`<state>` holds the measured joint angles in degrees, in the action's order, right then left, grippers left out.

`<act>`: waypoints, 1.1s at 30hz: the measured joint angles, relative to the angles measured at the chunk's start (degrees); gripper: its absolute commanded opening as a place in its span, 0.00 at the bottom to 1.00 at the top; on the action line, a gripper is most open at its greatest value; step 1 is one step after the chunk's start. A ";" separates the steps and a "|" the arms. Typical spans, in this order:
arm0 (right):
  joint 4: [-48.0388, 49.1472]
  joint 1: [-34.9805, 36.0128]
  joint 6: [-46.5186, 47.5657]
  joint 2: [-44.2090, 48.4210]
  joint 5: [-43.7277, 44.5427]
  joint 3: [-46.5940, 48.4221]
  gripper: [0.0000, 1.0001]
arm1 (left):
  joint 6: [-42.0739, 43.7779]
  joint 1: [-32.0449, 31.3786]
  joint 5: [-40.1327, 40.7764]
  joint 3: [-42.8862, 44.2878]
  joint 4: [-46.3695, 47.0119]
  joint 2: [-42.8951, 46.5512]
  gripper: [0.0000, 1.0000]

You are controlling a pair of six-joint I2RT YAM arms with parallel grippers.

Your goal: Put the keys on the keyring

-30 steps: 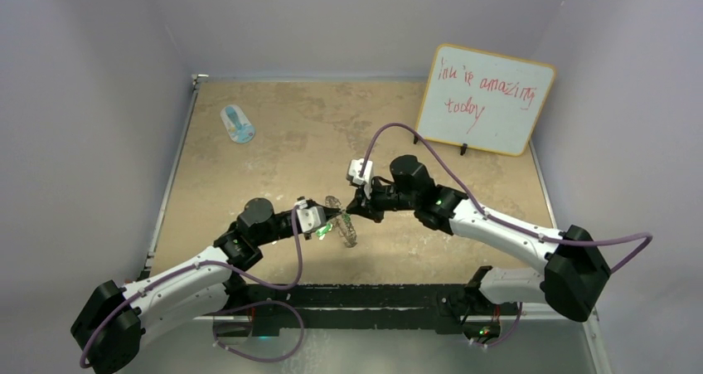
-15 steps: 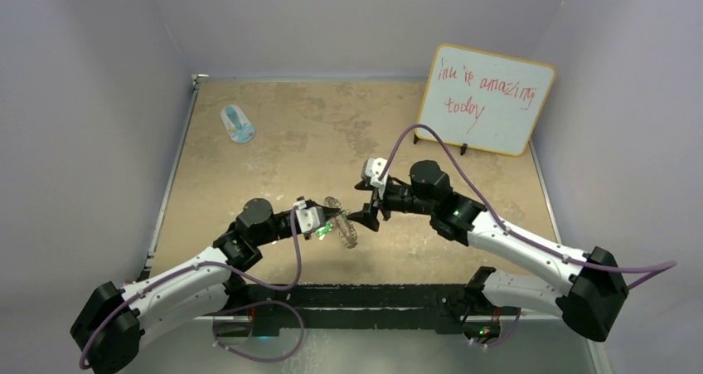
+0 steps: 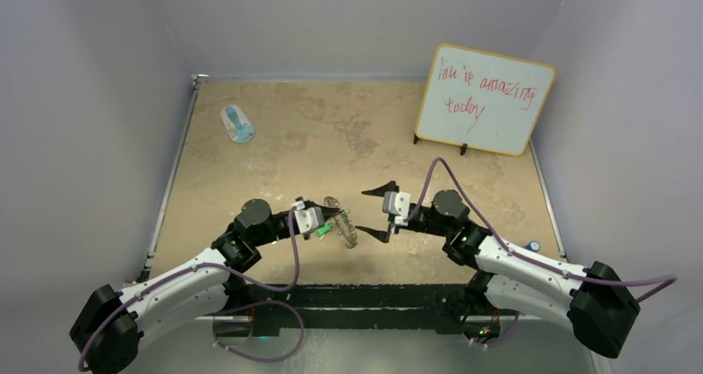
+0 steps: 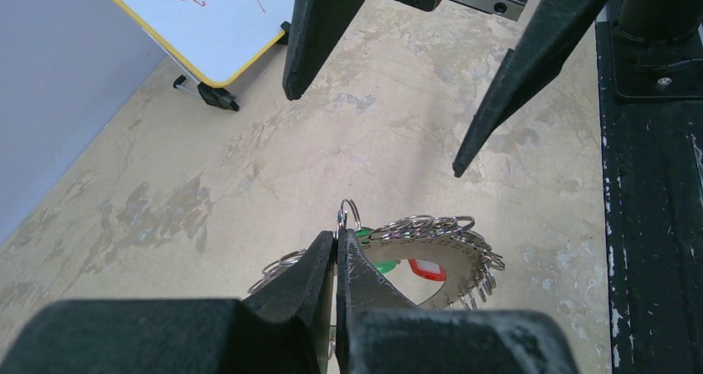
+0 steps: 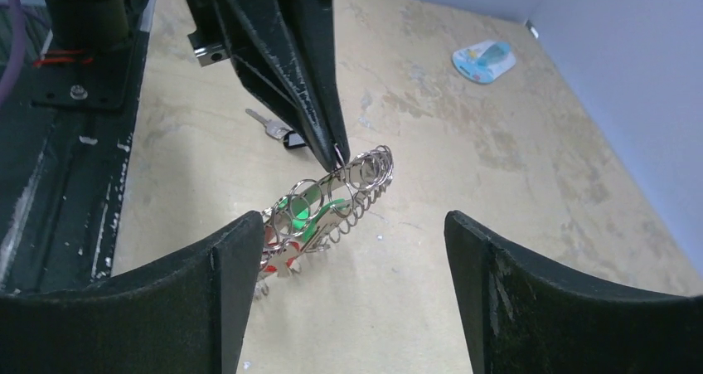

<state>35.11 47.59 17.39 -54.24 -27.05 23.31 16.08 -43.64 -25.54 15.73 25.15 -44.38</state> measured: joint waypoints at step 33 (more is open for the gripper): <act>25.24 -9.70 1.09 -20.04 -27.76 0.31 0.48 | 0.02 0.00 -0.68 0.00 -0.42 -0.02 0.00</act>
<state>60.36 37.89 18.48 -74.28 -54.81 23.62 16.10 -43.64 -26.22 15.73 24.73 -44.40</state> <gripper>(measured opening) 0.489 0.007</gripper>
